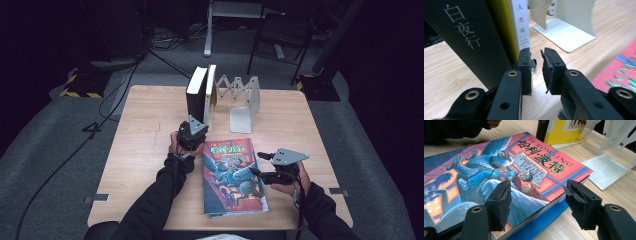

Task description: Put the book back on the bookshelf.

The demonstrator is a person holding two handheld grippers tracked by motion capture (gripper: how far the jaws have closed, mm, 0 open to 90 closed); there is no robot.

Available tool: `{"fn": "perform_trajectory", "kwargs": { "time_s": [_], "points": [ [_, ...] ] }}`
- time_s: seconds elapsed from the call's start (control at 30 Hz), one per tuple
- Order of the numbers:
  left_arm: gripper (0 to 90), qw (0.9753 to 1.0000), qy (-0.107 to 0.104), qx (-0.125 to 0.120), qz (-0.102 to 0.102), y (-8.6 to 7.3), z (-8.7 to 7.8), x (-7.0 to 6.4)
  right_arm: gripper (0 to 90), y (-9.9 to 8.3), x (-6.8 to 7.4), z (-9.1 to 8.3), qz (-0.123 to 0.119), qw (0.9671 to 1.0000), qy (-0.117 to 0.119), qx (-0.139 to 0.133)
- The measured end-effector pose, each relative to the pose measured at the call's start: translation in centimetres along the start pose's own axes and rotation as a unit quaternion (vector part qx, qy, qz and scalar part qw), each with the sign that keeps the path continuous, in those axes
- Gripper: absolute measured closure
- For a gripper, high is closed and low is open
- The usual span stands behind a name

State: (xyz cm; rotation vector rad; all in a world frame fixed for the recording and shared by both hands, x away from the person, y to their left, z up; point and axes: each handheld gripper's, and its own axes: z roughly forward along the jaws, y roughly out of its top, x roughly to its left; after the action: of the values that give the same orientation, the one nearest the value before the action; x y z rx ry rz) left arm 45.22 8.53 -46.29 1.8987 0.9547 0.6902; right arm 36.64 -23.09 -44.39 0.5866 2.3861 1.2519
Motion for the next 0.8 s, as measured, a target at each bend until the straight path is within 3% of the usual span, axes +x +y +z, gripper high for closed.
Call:
{"fn": "perform_trajectory", "kwargs": {
  "time_s": [0.13, 0.27, 0.53, 0.77, 0.8],
  "points": [
    [74.1, 0.9998, -0.018, 0.003, 0.004, -0.3, -0.9, 0.2, 37.7, -0.1, 0.0, -0.3, 0.001, 1.0, 0.001, 0.002],
    [70.6, 0.9988, -0.04, 0.016, 0.025, -1.1, -2.2, 0.3, 37.5, -0.4, 0.1, -0.7, 0.006, 1.0, 0.002, 0.002],
    [64.3, 0.9963, -0.062, 0.033, 0.049, -2.0, -4.1, 0.5, 37.0, -0.8, 0.2, -1.4, 0.01, 0.9999, 0.008, 0.007],
    [62.5, 0.9927, -0.078, 0.053, 0.076, -3.1, -5.3, 0.1, 36.5, -1.5, 0.5, -1.9, 0.014, 0.9997, 0.013, 0.013],
    [62.4, 0.9906, -0.083, 0.062, 0.089, -3.5, -5.8, -0.1, 36.4, -1.5, 0.6, -2.0, 0.014, 0.9997, 0.014, 0.015]
  ]
}}
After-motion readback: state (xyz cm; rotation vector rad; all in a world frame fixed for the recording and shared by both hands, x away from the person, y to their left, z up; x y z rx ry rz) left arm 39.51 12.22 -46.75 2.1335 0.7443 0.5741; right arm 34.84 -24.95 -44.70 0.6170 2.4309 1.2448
